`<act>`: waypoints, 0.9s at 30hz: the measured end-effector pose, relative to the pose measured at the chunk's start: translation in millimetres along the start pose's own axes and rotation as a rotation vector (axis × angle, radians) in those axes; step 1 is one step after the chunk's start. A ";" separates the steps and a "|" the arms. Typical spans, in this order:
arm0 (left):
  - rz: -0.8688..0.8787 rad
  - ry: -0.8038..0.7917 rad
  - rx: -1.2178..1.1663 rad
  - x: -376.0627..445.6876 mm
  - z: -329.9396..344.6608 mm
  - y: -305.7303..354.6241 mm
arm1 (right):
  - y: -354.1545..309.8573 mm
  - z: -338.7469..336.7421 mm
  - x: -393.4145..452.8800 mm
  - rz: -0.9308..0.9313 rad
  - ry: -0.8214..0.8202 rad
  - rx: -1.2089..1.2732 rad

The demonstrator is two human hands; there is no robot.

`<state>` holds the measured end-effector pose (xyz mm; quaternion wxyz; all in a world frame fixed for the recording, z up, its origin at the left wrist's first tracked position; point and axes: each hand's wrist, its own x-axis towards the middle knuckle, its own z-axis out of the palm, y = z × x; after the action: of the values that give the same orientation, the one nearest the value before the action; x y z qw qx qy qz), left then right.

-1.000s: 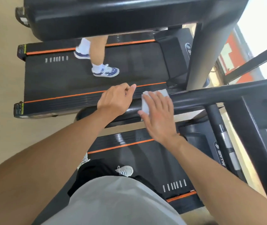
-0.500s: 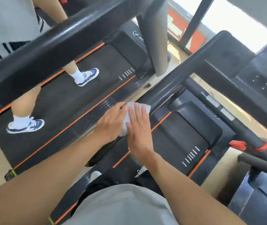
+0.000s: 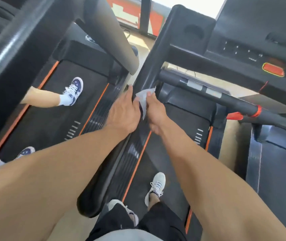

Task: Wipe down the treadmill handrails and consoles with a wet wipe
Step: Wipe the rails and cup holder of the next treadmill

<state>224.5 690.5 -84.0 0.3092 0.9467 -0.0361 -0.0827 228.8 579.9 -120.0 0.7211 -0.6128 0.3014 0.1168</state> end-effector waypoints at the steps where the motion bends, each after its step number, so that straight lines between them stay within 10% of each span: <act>1: -0.012 0.001 0.012 0.1 1.2 1.2 | -3.9 -2.1 7.7 0.000 0.003 0.022; 16: -0.068 0.004 0.060 -1.9 5.0 2.4 | 32.2 11.8 -29.4 0.277 -0.029 0.163; 27: -0.119 -0.011 0.111 -1.9 -1.0 12.2 | 10.1 -2.5 -2.8 -0.368 -0.129 -0.110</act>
<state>222.6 681.4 -75.7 0.2506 0.9624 0.0142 -0.1039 220.4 580.3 -126.8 0.7135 -0.6872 0.1310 0.0384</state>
